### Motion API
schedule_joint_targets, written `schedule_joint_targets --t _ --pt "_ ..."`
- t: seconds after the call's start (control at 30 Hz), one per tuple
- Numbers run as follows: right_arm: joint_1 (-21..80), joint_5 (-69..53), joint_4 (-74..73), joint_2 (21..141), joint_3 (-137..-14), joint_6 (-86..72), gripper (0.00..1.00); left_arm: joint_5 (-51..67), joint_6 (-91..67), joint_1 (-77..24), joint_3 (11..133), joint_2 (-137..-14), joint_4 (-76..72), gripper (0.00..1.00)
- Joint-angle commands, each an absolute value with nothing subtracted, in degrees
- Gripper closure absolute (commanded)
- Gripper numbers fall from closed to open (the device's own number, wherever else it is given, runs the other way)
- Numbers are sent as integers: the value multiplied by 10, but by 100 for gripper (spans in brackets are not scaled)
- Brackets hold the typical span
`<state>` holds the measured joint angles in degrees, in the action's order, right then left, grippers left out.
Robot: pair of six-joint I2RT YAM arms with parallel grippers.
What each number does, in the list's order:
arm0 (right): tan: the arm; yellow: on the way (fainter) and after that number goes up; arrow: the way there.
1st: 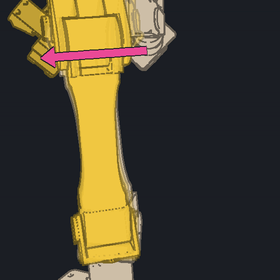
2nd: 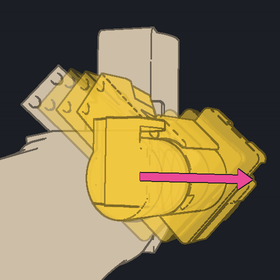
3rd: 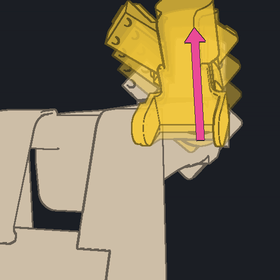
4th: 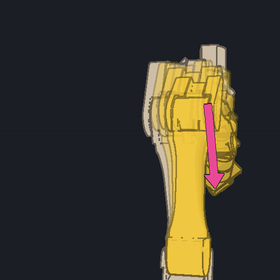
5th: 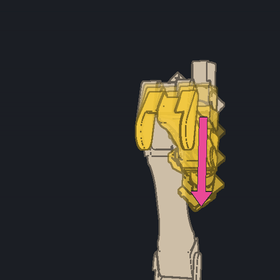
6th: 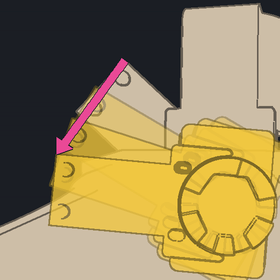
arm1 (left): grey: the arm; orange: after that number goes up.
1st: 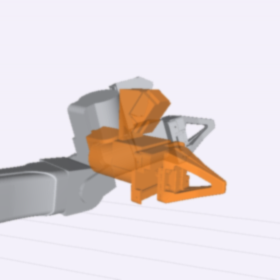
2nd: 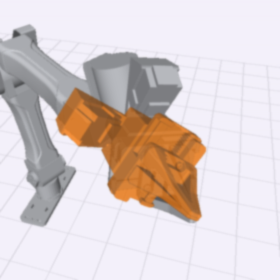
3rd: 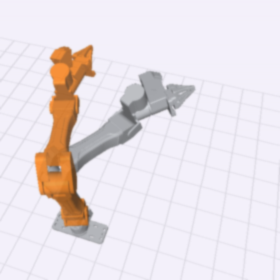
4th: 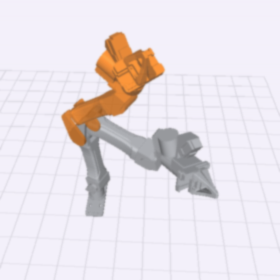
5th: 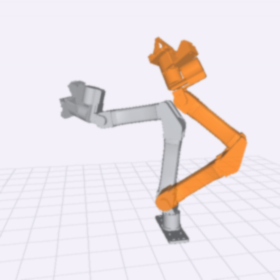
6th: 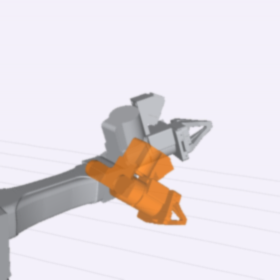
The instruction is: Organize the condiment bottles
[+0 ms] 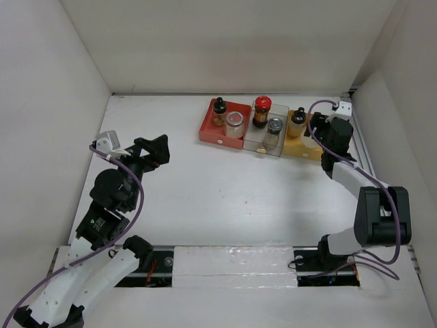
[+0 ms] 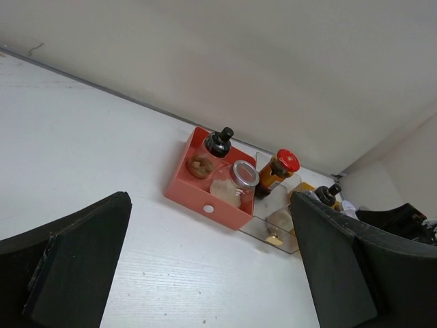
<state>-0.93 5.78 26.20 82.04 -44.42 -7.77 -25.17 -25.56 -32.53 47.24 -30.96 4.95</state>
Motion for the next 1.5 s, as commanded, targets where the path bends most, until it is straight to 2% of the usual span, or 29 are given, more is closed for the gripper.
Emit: schedule_joint_targets --t 0.0,0.4,0.6,0.67,0.87,1.13,1.37,1.43,1.47 --pt "-7 51 366 831 -477 -83 42 -245 -252 -325 477 -312 24 0" --pt "30 91 396 906 -477 -110 37 -240 -252 -325 477 -317 24 0" --pt "35 91 345 906 -490 -128 27 -222 -252 -325 483 -328 24 0" --pt "40 110 338 895 -478 -134 18 -215 -252 -325 483 -334 24 0" --pt "46 128 310 865 -478 -140 1 -208 -247 -325 489 -339 29 0" --pt "70 123 252 742 -473 -129 1 -203 -247 -325 489 -339 29 0" --pt "221 -29 232 647 -439 -108 1 -209 -247 -325 489 -329 29 0" --pt "306 -65 215 638 -439 -78 1 -209 -242 -325 489 -323 24 0" --pt "307 -70 208 629 -433 -70 1 -209 -242 -325 483 -316 24 0"
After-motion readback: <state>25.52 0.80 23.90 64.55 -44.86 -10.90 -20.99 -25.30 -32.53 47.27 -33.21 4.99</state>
